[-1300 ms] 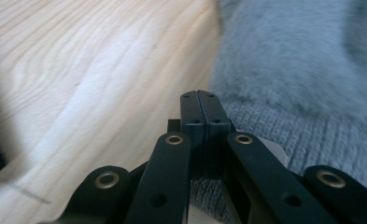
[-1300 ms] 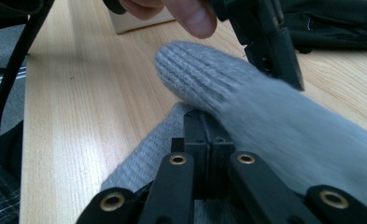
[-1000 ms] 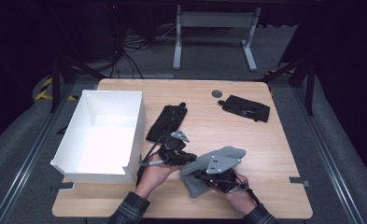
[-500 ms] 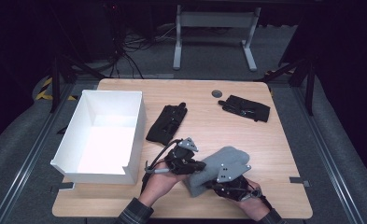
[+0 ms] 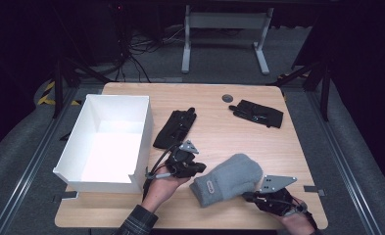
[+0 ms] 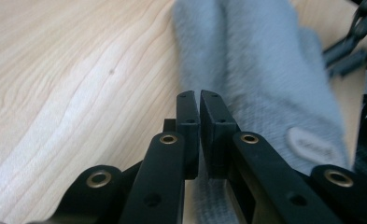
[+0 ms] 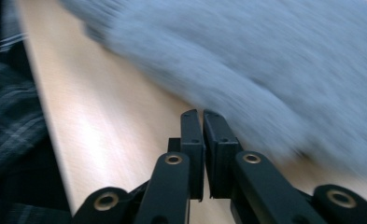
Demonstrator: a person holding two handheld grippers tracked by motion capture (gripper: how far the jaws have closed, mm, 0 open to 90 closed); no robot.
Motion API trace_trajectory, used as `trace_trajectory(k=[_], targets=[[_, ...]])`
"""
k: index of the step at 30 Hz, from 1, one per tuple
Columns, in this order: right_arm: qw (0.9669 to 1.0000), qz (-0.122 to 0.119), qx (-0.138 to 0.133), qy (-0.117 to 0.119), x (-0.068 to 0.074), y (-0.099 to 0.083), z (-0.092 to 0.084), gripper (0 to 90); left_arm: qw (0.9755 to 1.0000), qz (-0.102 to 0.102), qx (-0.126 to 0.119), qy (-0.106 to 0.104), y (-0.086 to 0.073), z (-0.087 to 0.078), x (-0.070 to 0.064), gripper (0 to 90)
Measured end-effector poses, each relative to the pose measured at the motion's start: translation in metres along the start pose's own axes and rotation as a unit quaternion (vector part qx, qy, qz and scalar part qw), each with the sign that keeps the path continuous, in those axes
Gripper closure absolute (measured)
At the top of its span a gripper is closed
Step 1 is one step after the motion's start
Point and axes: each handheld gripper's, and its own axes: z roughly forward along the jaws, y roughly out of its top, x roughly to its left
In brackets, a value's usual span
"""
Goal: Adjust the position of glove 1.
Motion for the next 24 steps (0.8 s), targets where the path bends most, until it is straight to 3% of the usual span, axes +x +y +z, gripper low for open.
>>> trace_trajectory(k=[3,7,11,13,17,18,21,23,24], targets=[[0.9996,0.018,0.009,-0.018,-0.011,0.001,0.003,89.6,1.0000,0.001,0.007,-0.006,-0.001,0.006,0.001,86.4],[0.9993,0.028,0.011,-0.025,-0.020,0.004,0.004,89.4,0.9998,-0.005,-0.011,-0.016,0.009,0.006,0.008,83.9],[0.9992,0.028,0.012,-0.027,-0.020,0.004,0.005,89.4,0.9987,0.007,-0.029,-0.042,0.028,0.010,0.008,72.8],[0.9992,0.026,0.014,-0.026,-0.020,0.004,0.007,89.5,0.9982,0.019,-0.027,-0.050,0.036,0.015,0.006,67.1],[0.9994,0.022,0.015,-0.022,-0.019,0.005,0.009,89.8,0.9971,0.023,-0.023,-0.069,0.044,0.023,0.004,58.4],[0.9995,0.019,0.014,-0.021,-0.018,0.006,0.011,90.0,0.9963,0.028,-0.013,-0.080,0.047,0.030,0.003,57.2],[0.9996,0.016,0.013,-0.020,-0.017,0.008,0.012,90.0,0.9947,0.027,0.005,-0.099,0.052,0.040,0.003,57.6],[0.9996,0.016,0.012,-0.022,-0.017,0.009,0.012,90.0,0.9942,0.026,0.009,-0.104,0.052,0.044,0.002,65.1],[0.9996,0.015,0.012,-0.021,-0.016,0.009,0.013,90.0,0.9926,0.032,0.025,-0.115,0.053,0.048,0.000,75.7]])
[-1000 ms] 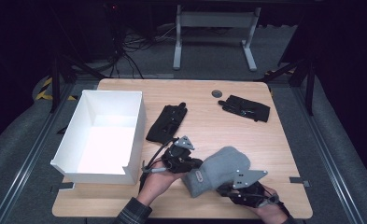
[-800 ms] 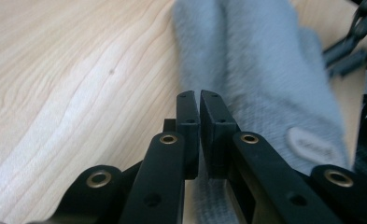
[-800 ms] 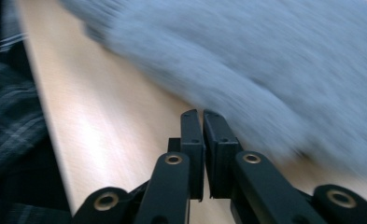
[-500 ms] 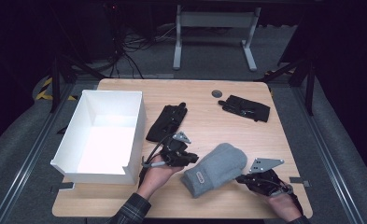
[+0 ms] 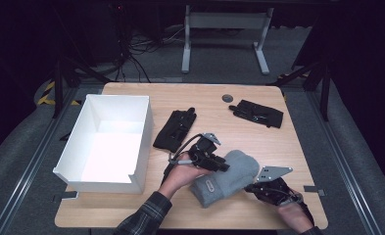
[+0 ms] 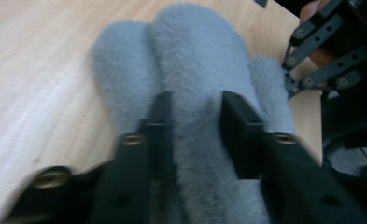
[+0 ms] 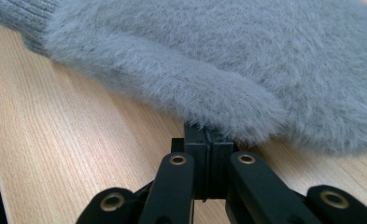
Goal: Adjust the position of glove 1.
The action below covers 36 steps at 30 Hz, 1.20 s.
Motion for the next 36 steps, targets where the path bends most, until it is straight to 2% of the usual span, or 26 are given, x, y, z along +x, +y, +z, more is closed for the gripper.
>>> trace_trajectory(k=[1,3,5,10,12,15,18,21,22,23,24,26,29,32,36], targets=[[1.0000,0.000,0.000,0.000,0.000,0.000,0.000,90.0,1.0000,0.000,0.000,0.000,0.000,0.000,0.000,82.1],[1.0000,-0.001,-0.005,-0.001,0.000,0.001,0.000,90.0,1.0000,0.003,0.006,-0.001,0.001,0.000,-0.002,86.9],[0.9999,-0.001,-0.010,-0.002,0.001,0.002,-0.002,90.0,1.0000,0.007,-0.001,0.003,0.001,-0.004,-0.005,87.8],[0.9995,-0.005,-0.031,-0.007,0.003,0.005,-0.005,90.0,0.9992,0.013,-0.038,-0.007,0.000,-0.023,-0.011,88.1],[0.9993,-0.008,-0.036,-0.009,0.003,0.007,-0.006,90.0,0.9991,0.011,-0.041,-0.005,-0.001,-0.027,-0.011,88.1],[0.9991,-0.006,-0.042,-0.008,0.002,0.011,-0.005,90.0,0.9991,0.002,-0.039,0.015,-0.005,-0.029,-0.001,88.0],[0.9994,-0.002,-0.035,-0.003,0.000,0.013,0.001,90.0,0.9993,-0.013,-0.032,0.017,-0.008,-0.021,0.011,87.6],[0.9995,-0.002,-0.032,-0.001,0.000,0.012,0.003,90.0,0.9993,-0.016,-0.029,0.016,-0.010,-0.017,0.016,85.3],[0.9995,-0.001,-0.032,0.000,0.000,0.011,0.002,90.0,0.9989,-0.018,-0.036,0.026,-0.011,-0.020,0.016,75.7],[0.9995,0.000,-0.032,0.000,0.001,0.011,0.001,90.0,0.9986,-0.016,-0.039,0.033,-0.011,-0.022,0.017,70.9],[0.9995,-0.001,-0.031,0.002,0.001,0.010,0.001,90.0,0.9986,-0.016,-0.039,0.033,-0.011,-0.022,0.017,67.4],[0.9997,0.000,-0.025,0.002,0.003,0.009,0.001,90.0,0.9972,-0.024,-0.046,0.053,-0.016,-0.031,0.021,65.9],[0.9999,-0.002,-0.012,0.002,0.006,0.006,0.004,90.0,0.9958,-0.040,-0.031,0.076,-0.027,-0.035,0.026,78.4],[1.0000,-0.002,-0.007,0.003,0.007,0.006,0.007,90.0,0.9960,-0.046,-0.004,0.076,-0.039,-0.031,0.029,83.6],[1.0000,-0.002,0.002,-0.002,0.004,0.009,0.015,90.0,0.9968,-0.041,0.015,0.066,-0.049,-0.027,0.022,85.2]])
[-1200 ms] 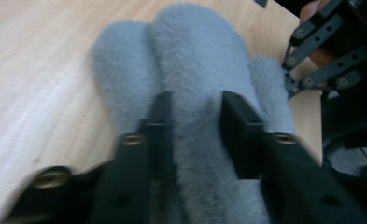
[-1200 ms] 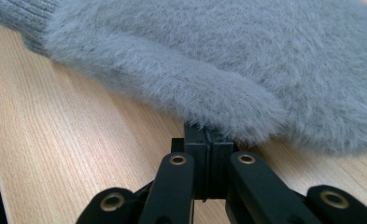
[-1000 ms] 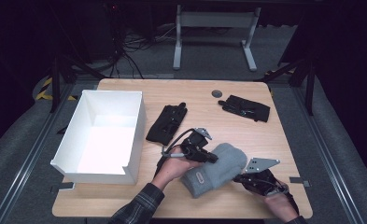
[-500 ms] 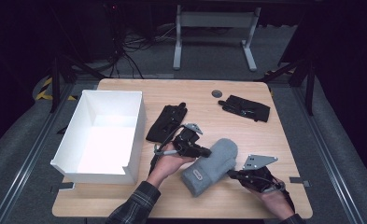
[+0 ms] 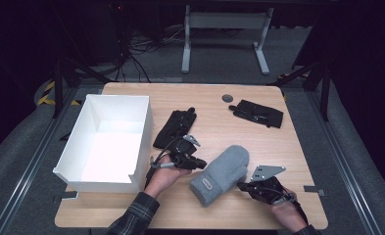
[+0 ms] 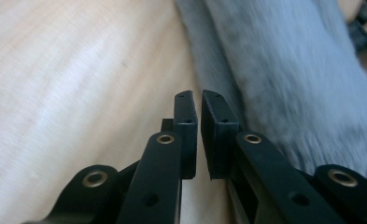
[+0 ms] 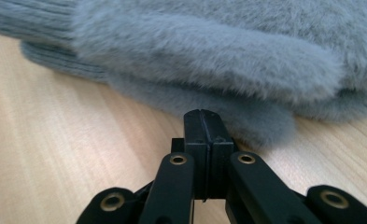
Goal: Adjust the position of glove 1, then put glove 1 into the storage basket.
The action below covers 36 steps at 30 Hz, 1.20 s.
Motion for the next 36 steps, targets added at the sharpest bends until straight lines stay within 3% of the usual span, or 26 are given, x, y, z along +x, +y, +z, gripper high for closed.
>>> trace_trajectory(k=[4,15,25,27,29,32,36], targets=[[1.0000,-0.001,0.002,-0.005,-0.002,0.003,0.005,90.0,0.9999,0.005,0.003,-0.011,-0.006,0.001,-0.009,85.2],[0.9999,0.004,0.000,-0.014,-0.011,0.016,0.019,90.0,0.9998,0.010,-0.006,-0.014,-0.017,-0.006,-0.021,87.4],[0.9999,-0.009,-0.007,0.000,-0.011,0.035,0.043,90.0,0.9999,0.002,-0.007,-0.008,-0.035,-0.018,-0.027,85.7],[0.9999,-0.012,-0.007,0.001,-0.011,0.037,0.045,90.0,1.0000,-0.001,-0.005,0.006,-0.037,-0.020,-0.027,82.5],[0.9999,-0.012,-0.007,0.002,-0.012,0.037,0.045,90.0,0.9993,-0.006,-0.007,0.037,-0.036,-0.024,-0.027,75.9],[0.9999,-0.011,-0.010,0.002,-0.013,0.036,0.042,90.0,0.9983,-0.015,-0.020,0.052,-0.036,-0.030,-0.024,70.5],[0.9998,-0.007,-0.017,-0.004,-0.017,0.033,0.035,75.9,0.9950,-0.030,-0.059,0.075,-0.032,-0.045,-0.021,54.1]])
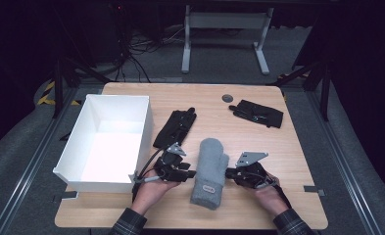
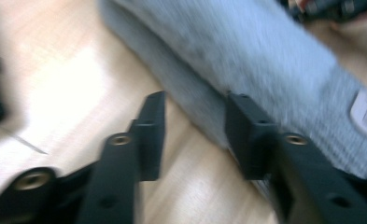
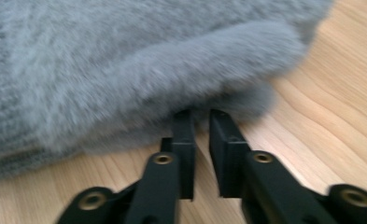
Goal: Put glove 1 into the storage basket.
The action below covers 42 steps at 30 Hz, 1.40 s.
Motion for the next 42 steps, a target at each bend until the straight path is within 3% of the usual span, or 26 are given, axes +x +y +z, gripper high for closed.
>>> trace_trajectory(k=[4,10,15,18,24,35,38,42], targets=[[0.9998,0.012,0.000,-0.013,-0.008,-0.008,-0.008,56.8,0.9996,0.001,-0.027,0.009,0.011,-0.007,0.000,40.4],[0.9993,0.013,-0.004,-0.035,-0.021,-0.024,-0.019,34.0,0.9996,0.020,-0.020,0.005,0.031,0.006,-0.003,15.5],[0.9988,0.015,-0.003,-0.047,-0.029,-0.035,-0.025,29.0,0.9996,0.028,-0.006,0.005,0.043,0.022,-0.008,9.9],[0.9984,0.017,0.002,-0.055,-0.033,-0.040,-0.026,27.5,0.9991,0.039,0.006,0.017,0.049,0.035,-0.010,7.1],[0.9981,0.016,-0.001,-0.059,-0.035,-0.041,-0.023,26.3,0.9984,0.032,0.039,0.025,0.050,0.063,-0.008,1.4],[0.9979,0.016,-0.007,-0.062,-0.036,-0.042,-0.022,22.9,0.9977,0.023,0.064,0.001,0.040,0.080,0.001,0.7],[0.9978,0.017,-0.013,-0.062,-0.037,-0.043,-0.021,20.1,0.9970,0.027,0.067,-0.028,0.039,0.082,0.001,12.1],[0.9978,0.017,-0.017,-0.061,-0.039,-0.044,-0.020,18.1,0.9958,0.034,0.073,-0.043,0.039,0.080,0.002,22.1]])
